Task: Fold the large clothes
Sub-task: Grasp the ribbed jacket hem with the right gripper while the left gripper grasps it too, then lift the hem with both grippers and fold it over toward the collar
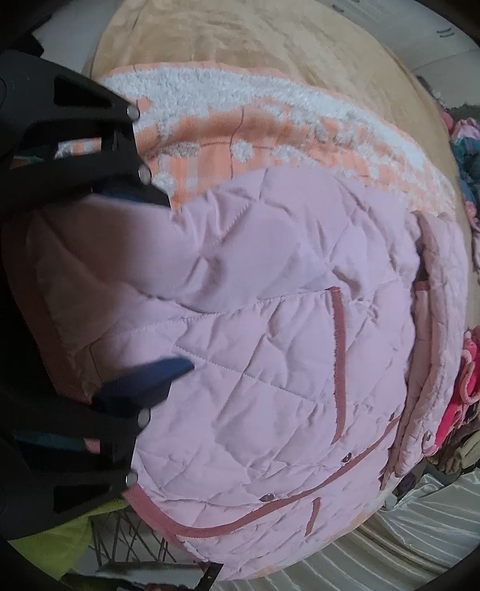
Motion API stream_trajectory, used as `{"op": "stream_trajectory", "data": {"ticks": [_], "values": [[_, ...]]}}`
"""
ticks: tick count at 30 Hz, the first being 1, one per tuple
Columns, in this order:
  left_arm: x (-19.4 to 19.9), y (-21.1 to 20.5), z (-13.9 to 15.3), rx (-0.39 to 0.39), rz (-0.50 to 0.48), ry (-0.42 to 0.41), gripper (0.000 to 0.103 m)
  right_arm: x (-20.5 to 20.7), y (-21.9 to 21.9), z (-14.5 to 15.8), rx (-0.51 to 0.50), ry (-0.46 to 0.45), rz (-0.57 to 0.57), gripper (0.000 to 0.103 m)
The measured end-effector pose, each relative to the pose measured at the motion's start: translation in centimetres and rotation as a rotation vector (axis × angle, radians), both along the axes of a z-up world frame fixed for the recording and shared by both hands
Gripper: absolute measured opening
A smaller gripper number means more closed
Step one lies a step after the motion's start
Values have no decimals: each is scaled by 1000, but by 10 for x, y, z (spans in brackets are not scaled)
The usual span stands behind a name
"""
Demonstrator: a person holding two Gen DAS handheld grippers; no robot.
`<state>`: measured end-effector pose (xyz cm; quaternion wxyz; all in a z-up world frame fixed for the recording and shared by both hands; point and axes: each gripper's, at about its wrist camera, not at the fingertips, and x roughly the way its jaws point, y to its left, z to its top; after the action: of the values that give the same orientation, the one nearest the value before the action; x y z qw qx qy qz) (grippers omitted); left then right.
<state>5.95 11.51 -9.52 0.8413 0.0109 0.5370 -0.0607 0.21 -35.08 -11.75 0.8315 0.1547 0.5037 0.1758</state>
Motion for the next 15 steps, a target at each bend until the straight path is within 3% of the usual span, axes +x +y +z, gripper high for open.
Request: {"op": "stream_trajectory", "data": {"ticks": [2, 5, 15], "values": [[-3, -2, 3, 19, -3, -22, 44, -2, 3, 10, 5, -24, 10, 28], [-7, 1, 8, 30, 12, -53, 25, -3, 3, 25, 27, -60, 5, 20], [-13, 8, 37, -51, 4, -125, 14, 8, 15, 79, 34, -201, -4, 16]]}}
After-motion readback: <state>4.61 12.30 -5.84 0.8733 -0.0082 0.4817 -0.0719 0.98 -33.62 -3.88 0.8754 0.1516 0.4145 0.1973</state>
